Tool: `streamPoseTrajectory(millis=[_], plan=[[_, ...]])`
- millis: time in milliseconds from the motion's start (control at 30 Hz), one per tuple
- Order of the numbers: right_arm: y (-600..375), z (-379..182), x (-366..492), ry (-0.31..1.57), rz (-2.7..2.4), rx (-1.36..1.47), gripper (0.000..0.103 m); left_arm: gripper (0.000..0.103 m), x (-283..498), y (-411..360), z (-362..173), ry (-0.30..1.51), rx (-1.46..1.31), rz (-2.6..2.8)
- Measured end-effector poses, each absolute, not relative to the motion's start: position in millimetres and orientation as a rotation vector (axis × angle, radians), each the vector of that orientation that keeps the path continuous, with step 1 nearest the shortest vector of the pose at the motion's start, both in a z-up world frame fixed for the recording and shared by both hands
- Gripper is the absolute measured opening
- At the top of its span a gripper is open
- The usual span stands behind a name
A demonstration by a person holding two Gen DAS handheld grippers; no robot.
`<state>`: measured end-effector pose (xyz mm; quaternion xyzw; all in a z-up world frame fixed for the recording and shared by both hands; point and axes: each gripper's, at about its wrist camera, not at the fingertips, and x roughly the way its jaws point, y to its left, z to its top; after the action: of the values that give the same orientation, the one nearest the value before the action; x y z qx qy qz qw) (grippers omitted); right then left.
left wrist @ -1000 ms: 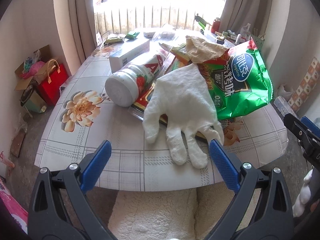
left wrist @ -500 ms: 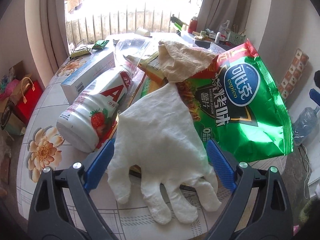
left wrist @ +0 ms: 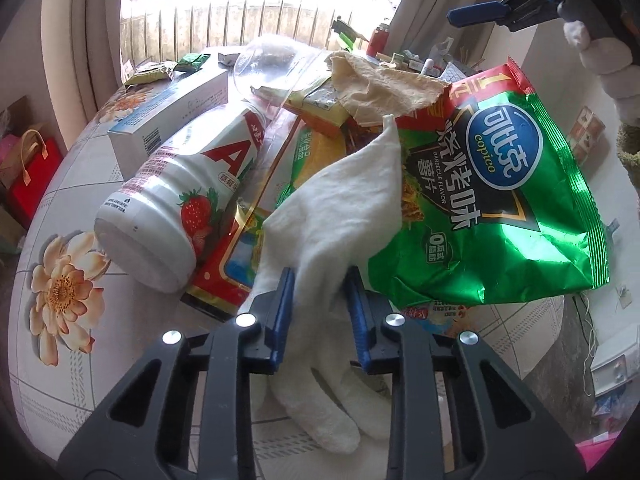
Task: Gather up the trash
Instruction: 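Grasp the white glove with the left tool while the right tool grasps the tan paper towel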
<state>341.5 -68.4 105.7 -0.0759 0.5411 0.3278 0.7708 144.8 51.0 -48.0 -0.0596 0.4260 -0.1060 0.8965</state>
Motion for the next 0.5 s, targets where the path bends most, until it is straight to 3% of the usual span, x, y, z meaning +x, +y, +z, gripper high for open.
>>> streamPoseTrajectory(millis=[133, 200, 300, 433, 500], plan=[[-36, 57, 367, 1.332, 0.654, -0.343, 0.096, 0.009, 144, 55, -47, 0.872, -0.141, -0.242], [-30, 38, 372, 1.400, 0.634, -0.395, 0.091, 0.008, 142, 57, -46, 0.862, -0.148, -0.252], [-30, 26, 372, 1.447, 0.610, -0.435, 0.073, 0.007, 138, 59, -41, 0.848, -0.169, -0.264], [-37, 32, 370, 1.442, 0.600, -0.396, 0.031, 0.006, 134, 62, -35, 0.825, -0.189, -0.274], [-41, 41, 374, 1.405, 0.582, -0.374, 0.022, 0.006, 133, 64, -32, 0.812, -0.188, -0.273]])
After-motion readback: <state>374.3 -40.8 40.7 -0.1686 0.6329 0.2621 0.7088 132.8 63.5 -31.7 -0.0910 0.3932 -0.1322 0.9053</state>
